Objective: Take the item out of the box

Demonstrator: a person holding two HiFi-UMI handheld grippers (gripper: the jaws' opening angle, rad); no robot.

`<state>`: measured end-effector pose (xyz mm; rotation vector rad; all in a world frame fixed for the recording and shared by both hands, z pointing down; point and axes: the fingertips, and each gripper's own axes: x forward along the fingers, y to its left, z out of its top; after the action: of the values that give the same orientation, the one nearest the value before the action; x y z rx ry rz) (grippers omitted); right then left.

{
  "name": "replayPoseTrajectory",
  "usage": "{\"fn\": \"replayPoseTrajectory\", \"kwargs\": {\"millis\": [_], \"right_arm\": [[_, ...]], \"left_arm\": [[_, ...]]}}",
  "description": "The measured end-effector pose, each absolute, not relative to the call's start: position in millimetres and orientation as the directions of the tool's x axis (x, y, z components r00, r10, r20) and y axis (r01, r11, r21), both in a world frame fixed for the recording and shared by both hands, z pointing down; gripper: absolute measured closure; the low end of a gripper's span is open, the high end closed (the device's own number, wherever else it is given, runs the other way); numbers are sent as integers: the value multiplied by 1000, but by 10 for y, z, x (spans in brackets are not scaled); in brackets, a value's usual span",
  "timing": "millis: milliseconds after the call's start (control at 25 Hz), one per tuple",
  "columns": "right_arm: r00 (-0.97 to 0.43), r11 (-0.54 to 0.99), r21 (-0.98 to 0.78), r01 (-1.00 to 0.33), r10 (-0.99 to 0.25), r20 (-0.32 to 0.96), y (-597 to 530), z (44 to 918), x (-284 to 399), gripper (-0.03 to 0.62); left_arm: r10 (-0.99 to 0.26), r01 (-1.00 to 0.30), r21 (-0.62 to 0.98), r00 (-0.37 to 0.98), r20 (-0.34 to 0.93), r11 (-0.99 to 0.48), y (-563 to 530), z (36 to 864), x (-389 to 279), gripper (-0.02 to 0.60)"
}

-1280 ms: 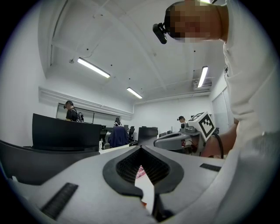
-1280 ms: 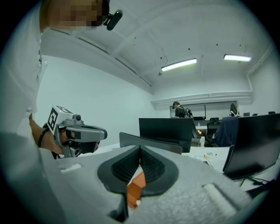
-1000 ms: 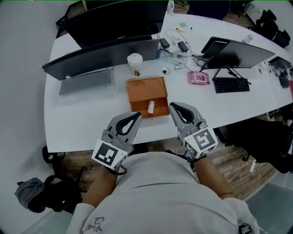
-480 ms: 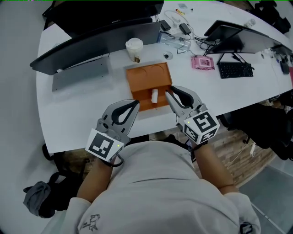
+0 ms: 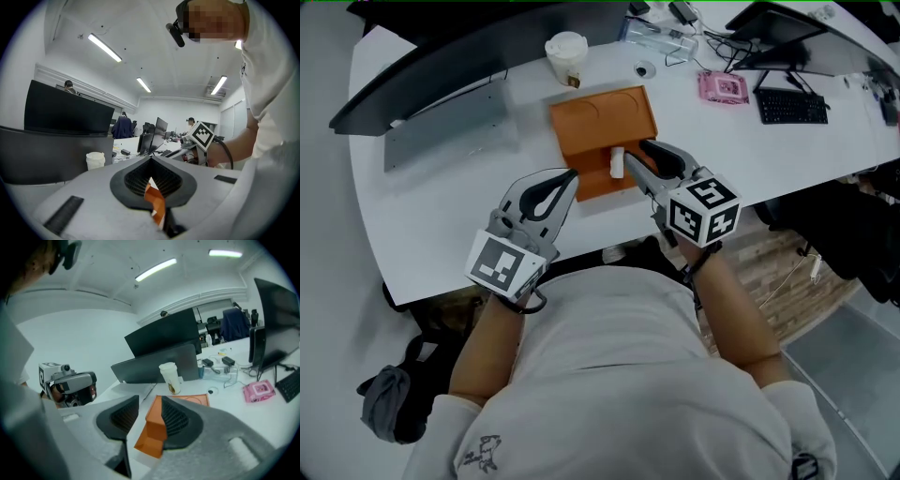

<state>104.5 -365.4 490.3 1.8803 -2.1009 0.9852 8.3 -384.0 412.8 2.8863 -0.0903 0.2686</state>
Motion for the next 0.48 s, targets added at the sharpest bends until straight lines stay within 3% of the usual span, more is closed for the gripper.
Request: {"fn": "replayPoseTrajectory", "kwargs": {"millis": [480], "right_arm": [[-222,-108,-394,-913,-679,700,-3767,5987,1106,399]], "left_arm": [[9,-68,238,951,308,-969,-3979,5031,183,583]]}}
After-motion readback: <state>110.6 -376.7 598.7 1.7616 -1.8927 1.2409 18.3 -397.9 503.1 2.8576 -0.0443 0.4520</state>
